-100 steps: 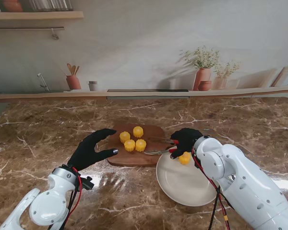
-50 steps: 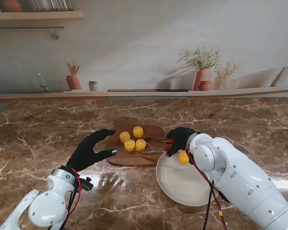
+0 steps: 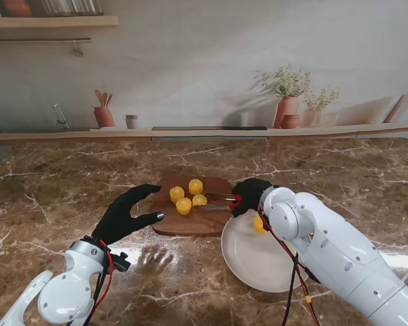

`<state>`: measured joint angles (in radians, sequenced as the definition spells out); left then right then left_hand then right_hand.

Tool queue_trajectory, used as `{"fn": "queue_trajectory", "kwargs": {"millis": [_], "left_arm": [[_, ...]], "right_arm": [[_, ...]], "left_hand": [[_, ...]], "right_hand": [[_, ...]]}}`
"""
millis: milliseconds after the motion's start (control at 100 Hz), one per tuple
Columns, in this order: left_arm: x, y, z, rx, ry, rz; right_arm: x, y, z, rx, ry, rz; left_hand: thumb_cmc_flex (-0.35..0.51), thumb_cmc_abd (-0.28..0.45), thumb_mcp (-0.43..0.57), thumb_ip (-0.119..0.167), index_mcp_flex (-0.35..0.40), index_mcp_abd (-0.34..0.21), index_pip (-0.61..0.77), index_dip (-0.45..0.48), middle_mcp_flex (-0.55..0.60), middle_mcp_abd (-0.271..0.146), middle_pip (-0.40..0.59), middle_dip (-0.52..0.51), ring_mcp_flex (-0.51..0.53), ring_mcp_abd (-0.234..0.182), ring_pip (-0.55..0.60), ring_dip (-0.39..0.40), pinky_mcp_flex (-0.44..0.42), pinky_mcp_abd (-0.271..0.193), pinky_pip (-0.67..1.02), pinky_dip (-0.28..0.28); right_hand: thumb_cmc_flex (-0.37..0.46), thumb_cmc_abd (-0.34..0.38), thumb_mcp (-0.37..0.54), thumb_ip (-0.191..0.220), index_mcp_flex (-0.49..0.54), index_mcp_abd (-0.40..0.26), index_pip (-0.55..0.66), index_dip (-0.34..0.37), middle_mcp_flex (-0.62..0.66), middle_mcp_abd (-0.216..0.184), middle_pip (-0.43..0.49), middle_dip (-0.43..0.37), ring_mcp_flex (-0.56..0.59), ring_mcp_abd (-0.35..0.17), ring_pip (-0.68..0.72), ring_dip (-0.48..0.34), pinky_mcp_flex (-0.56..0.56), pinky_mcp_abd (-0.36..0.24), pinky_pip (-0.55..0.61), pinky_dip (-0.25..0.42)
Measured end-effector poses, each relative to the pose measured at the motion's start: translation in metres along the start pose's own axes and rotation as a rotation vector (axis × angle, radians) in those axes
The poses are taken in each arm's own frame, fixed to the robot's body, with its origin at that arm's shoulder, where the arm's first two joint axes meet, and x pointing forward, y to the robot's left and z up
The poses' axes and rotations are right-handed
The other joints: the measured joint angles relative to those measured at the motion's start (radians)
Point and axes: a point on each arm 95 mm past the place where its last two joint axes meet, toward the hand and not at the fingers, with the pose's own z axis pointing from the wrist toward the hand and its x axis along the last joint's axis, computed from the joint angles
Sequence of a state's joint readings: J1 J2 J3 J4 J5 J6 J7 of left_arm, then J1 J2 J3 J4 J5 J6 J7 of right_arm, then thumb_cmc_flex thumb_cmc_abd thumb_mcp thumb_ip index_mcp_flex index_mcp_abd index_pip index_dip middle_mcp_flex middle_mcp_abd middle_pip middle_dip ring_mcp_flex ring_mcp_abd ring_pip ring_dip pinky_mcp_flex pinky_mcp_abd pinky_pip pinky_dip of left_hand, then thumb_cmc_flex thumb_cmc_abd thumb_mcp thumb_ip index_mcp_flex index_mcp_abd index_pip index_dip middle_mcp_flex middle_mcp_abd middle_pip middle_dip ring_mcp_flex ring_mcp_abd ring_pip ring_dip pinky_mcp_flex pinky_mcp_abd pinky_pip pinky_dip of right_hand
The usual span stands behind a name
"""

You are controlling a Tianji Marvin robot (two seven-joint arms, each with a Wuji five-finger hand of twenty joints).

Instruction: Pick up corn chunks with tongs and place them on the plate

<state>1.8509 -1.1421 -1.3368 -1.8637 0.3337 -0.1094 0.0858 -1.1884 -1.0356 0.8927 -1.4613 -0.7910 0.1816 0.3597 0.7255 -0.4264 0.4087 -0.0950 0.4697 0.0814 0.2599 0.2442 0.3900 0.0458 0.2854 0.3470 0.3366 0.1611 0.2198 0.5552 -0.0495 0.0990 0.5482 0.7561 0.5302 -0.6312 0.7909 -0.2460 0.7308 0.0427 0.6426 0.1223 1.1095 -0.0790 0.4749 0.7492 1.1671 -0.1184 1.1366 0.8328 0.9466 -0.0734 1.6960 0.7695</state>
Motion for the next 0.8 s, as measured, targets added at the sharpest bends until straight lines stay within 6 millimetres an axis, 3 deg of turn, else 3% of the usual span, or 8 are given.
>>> {"fn": "queue_trajectory", "kwargs": {"millis": [180, 440, 800], "left_arm": [[0.000, 0.000, -0.001, 0.002, -0.002, -0.001], [0.000, 0.000, -0.001, 0.006, 0.004, -0.001], [0.000, 0.002, -0.001, 0.007, 0.013, -0.007]], "right_arm": [[-0.008, 0.004, -0.016, -0.028, -0.016, 0.037], [-0.022, 0.008, -0.073, -0.119, -0.067, 0.067], [-0.056, -0.023, -0.139, -0.116, -0.202, 0.094]], "left_hand": [[0.000, 0.000, 0.000, 0.000, 0.000, 0.000, 0.000, 0.000, 0.000, 0.000, 0.000, 0.000, 0.000, 0.000, 0.000, 0.000, 0.000, 0.000, -0.002, 0.000], [0.000, 0.000, 0.000, 0.000, 0.000, 0.000, 0.000, 0.000, 0.000, 0.000, 0.000, 0.000, 0.000, -0.001, 0.000, 0.000, 0.000, 0.000, -0.012, 0.001], [0.000, 0.003, 0.000, 0.000, 0.000, 0.000, 0.000, 0.000, 0.000, 0.000, 0.000, 0.000, 0.000, -0.001, 0.000, 0.000, 0.000, 0.000, -0.012, 0.002]], "right_hand": [[0.011, 0.001, -0.009, 0.000, 0.000, 0.001, 0.009, -0.014, 0.010, 0.000, -0.008, 0.000, 0.001, 0.003, 0.000, 0.000, 0.001, 0.000, 0.008, 0.001], [0.014, 0.001, -0.018, 0.000, 0.000, 0.003, 0.024, -0.016, 0.016, 0.000, -0.008, 0.000, 0.001, 0.005, 0.000, 0.000, 0.002, 0.000, 0.009, 0.001], [0.026, 0.002, -0.039, 0.000, 0.000, 0.007, 0.037, -0.025, 0.021, 0.002, -0.009, 0.000, 0.001, 0.013, 0.000, 0.000, 0.002, 0.002, 0.011, 0.001]]}}
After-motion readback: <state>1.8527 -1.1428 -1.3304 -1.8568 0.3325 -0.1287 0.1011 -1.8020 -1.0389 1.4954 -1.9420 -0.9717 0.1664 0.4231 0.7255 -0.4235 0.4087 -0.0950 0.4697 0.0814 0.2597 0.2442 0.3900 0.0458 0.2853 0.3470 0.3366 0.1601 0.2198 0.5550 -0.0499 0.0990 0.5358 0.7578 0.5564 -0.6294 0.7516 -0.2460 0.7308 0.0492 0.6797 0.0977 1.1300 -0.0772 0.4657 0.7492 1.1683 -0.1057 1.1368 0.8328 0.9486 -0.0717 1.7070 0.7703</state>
